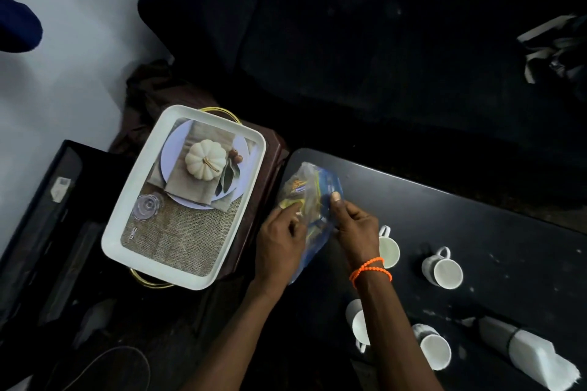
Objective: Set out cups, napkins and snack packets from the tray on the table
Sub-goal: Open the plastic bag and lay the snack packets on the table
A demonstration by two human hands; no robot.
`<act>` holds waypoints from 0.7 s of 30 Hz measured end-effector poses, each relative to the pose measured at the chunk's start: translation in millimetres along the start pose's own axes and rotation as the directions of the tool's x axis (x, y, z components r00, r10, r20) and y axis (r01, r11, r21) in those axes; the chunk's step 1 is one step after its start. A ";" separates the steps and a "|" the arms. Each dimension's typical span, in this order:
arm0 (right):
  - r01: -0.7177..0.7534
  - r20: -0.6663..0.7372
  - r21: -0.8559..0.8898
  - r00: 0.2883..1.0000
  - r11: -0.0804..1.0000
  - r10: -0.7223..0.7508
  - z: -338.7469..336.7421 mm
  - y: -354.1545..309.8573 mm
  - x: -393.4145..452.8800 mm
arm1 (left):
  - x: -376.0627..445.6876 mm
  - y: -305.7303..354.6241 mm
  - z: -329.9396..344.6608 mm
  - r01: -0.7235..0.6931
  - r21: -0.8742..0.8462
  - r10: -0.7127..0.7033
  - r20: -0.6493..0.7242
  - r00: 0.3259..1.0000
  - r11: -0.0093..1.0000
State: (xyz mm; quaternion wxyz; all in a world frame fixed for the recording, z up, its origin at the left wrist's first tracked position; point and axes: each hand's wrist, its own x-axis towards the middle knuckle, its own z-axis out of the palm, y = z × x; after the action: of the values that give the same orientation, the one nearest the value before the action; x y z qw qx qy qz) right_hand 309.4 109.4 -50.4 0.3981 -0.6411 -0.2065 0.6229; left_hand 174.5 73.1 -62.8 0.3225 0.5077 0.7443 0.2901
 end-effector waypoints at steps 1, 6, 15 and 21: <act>0.005 -0.019 -0.007 1.000 1.000 -0.006 0.4 -2.4 1.5 | 2.1 -3.0 -3.9 0.018 0.000 -0.018 -0.055 0.998 1.000; 0.022 0.025 0.019 0.999 1.000 -0.023 8.1 -15.6 3.1 | 1.4 -4.6 -16.3 0.057 -0.182 -0.074 -0.090 0.993 0.982; 0.206 0.019 -0.230 0.978 0.951 -0.207 16.0 -22.2 9.8 | 27.2 2.3 -16.2 0.141 -0.050 -0.130 0.177 0.976 0.989; 0.256 -0.160 -0.475 0.916 0.842 -0.368 -11.0 -44.5 -5.7 | 46.3 -5.4 -63.4 0.128 -0.079 -0.132 -0.042 0.990 0.989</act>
State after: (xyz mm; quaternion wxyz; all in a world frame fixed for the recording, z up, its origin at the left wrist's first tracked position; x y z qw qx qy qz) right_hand 329.5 128.9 -13.6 0.3599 -0.7441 -0.3948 0.4013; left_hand 109.6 108.4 -35.9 0.3422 0.4385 0.7715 0.3088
